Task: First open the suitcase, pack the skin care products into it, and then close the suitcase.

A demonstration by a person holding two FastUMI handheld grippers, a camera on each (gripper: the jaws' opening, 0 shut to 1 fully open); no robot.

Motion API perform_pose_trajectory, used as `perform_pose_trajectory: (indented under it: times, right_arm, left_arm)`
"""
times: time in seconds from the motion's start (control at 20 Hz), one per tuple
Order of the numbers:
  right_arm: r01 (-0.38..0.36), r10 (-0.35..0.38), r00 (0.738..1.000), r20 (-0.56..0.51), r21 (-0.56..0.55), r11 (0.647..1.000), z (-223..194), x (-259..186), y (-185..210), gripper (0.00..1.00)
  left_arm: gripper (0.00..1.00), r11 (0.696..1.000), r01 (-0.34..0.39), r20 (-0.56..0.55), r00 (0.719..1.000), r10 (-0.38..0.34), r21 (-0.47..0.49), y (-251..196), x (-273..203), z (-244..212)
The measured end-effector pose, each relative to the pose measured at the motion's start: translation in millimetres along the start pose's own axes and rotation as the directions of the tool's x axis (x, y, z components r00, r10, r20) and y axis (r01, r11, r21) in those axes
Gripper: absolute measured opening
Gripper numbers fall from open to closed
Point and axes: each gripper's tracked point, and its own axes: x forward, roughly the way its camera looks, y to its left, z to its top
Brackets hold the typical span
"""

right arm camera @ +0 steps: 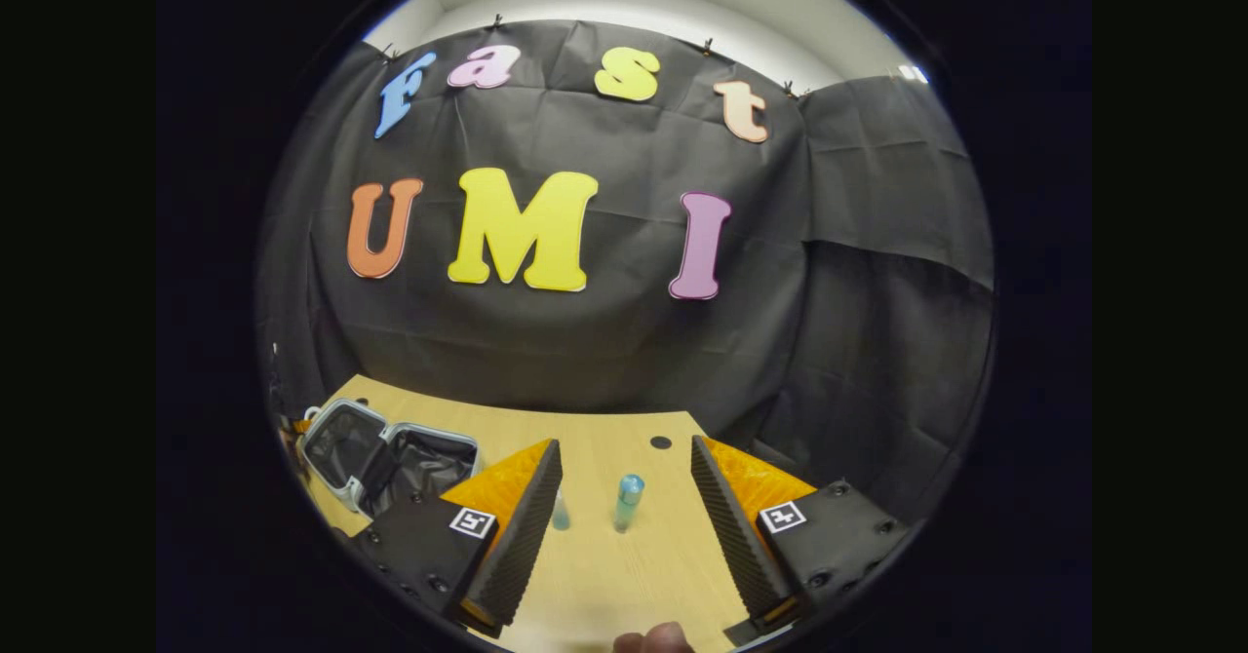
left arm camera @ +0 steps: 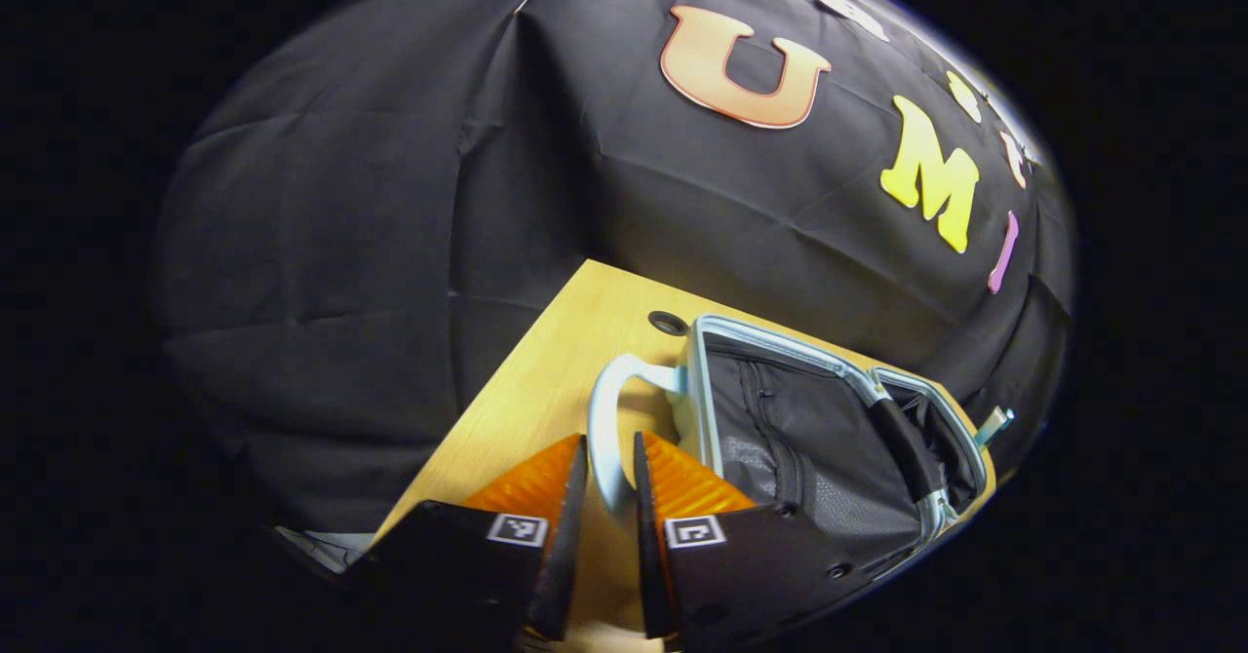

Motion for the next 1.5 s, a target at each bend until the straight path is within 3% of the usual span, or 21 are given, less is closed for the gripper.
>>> perform_pose_trajectory:
  times: [0.05, 0.15, 0.2, 0.25, 0.3, 0.35, 0.6, 0.8, 0.95, 1.0, 1.15, 1.2, 1.25, 1.5]
  right_arm:
    - [-0.002, 0.002, 1.0, -0.001, -0.005, 1.0, 0, 0, -1, 0.8]
    - [-0.01, 0.01, 1.0, -0.001, -0.015, 1.0, -3, 0, 0, 0.8]
    - [-0.016, 0.016, 1.0, 0.002, -0.019, 1.0, -2, 0, 1, 0.8]
    - [-0.026, 0.026, 1.0, 0.005, -0.026, 0.999, -4, 1, 4, 0.8]
    - [-0.035, 0.036, 0.999, 0.007, -0.033, 0.999, -5, 0, 5, 0.79]
    - [-0.047, 0.047, 0.999, 0.011, -0.035, 0.998, -6, 0, 7, 0.79]
    - [-0.086, 0.087, 0.995, 0.039, -0.017, 0.996, -8, 2, 2, 0.8]
    - [-0.104, 0.103, 0.993, 0.062, 0.01, 0.995, -9, 7, -14, 0.8]
    - [-0.1, 0.098, 0.992, 0.084, 0.026, 0.995, -9, 11, -36, 0.8]
    - [-0.096, 0.093, 0.992, 0.087, 0.038, 0.995, -11, 13, -45, 0.79]
    - [-0.074, 0.069, 0.994, 0.084, 0.049, 0.996, -20, 18, -76, 0.8]
    - [-0.07, 0.066, 0.994, 0.085, 0.049, 0.996, -23, 20, -86, 0.8]
    - [-0.064, 0.06, 0.995, 0.084, 0.044, 0.997, -26, 22, -96, 0.77]
    - [-0.089, 0.088, 0.996, 0.033, 0.03, 0.996, -60, 39, -128, 0.8]
  left_arm:
    - [0.4, 1.0, 0.0, 0.007, 1.0, 0.0, 0.001, 1, -4, 6]
    - [0.75, 1.0, 0.017, 0.026, 1.0, -0.016, -0.008, -5, -15, 13]
    - [0.84, 1.0, 0.018, 0.034, 0.999, -0.018, -0.001, -9, -22, 18]
    - [0.79, 1.0, 0.013, 0.047, 0.999, -0.014, 0.02, -13, -27, 24]
    - [1.0, 0.999, 0.006, 0.064, 0.998, -0.009, 0.044, -19, -34, 31]
    - [0.95, 0.998, -0.002, 0.085, 0.996, -0.004, 0.066, -26, -43, 42]
    - [0.98, 0.986, -0.078, 0.208, 0.977, 0.047, 0.147, -90, -95, 95]
    - [0.98, 0.967, -0.093, 0.288, 0.957, 0.021, 0.238, -180, -134, 124]
    - [0.97, 0.97, -0.09, 0.335, 0.942, 0.01, 0.224, -252, -150, 128]
    - [0.93, 0.974, -0.07, 0.337, 0.941, -0.007, 0.217, -280, -151, 121]
    - [0.98, 0.967, 0.007, 0.316, 0.944, -0.09, 0.253, -366, -158, 88]
    - [0.93, 0.962, 0.026, 0.311, 0.943, -0.114, 0.272, -392, -162, 79]
    - [0.99, 0.958, 0.053, 0.304, 0.942, -0.141, 0.281, -418, -167, 67]
    - [0.98, 0.925, 0.159, 0.208, 0.948, -0.24, 0.345, -534, -165, -7]
